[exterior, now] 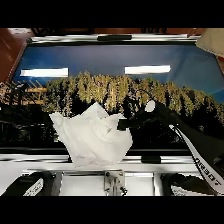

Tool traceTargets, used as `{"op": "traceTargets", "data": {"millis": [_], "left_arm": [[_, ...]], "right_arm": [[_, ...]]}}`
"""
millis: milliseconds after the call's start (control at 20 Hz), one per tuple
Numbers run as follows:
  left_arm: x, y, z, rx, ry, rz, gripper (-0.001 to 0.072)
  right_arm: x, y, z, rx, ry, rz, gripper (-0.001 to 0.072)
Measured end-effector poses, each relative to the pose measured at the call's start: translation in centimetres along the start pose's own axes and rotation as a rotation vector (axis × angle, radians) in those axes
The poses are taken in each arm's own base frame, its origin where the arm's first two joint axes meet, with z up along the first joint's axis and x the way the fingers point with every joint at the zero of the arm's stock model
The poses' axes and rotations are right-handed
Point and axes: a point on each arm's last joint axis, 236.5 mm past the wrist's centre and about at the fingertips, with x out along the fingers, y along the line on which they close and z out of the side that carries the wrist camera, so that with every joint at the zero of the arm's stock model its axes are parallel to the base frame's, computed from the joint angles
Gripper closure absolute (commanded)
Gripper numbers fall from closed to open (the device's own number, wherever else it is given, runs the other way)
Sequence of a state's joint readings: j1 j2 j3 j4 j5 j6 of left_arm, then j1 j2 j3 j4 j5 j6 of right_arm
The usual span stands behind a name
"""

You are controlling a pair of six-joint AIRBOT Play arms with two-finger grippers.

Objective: Fold the shirts.

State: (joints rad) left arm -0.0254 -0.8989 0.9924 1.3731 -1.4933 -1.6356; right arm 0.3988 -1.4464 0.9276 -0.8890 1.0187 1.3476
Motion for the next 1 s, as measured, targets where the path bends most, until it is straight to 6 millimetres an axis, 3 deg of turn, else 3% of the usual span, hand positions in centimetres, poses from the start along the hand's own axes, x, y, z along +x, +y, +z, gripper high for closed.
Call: {"op": "traceTargets", "data": {"millis": [100,200,300,500,550,600,650,750,850,1000], "left_arm": [[1.0,-0.7,-1.0,-0.004,0.034,-0.033,0.0018],[2.8,-1.9,-2.0,-0.016,0.059,-0.089,0.0018],[4.9,-3.4,-2.6,-0.048,0.074,-0.163,0.0018],[8.3,-6.4,-1.9,-0.120,0.067,-0.298,0.0051],[9.0,-7.1,-1.6,-0.131,0.068,-0.323,0.0244],[9.8,-7.8,-1.2,-0.143,0.066,-0.347,0.0520],[10.5,-8.5,-0.7,-0.155,0.065,-0.371,0.0665],[10.9,-10.1,1.1,-0.160,0.033,-0.430,0.0664],[9.6,-11.7,4.4,-0.137,-0.053,-0.483,0.0665],[4.1,-14.4,11.9,-0.070,-0.257,-0.558,0.0664]], "right_arm": [[0.2,0.1,0.2,0.000,-0.008,-0.006,0.0600],[0.3,0.2,0.2,-0.005,-0.011,-0.010,0.0603],[0.3,0.2,0.3,-0.010,-0.014,-0.013,0.0655],[-1.0,0.5,2.2,-0.084,-0.054,-0.048,0.0655],[-1.7,0.6,3.1,-0.115,-0.069,-0.066,0.0654],[-2.4,0.8,4.0,-0.146,-0.087,-0.087,0.0655],[-3.5,0.9,5.2,-0.178,-0.114,-0.113,0.0655],[-5.7,0.8,7.3,-0.226,-0.161,-0.174,0.0655],[-8.6,0.0,9.7,-0.236,-0.225,-0.233,0.0655],[-14.4,-1.8,12.7,-0.188,-0.349,-0.292,0.0655]]}}
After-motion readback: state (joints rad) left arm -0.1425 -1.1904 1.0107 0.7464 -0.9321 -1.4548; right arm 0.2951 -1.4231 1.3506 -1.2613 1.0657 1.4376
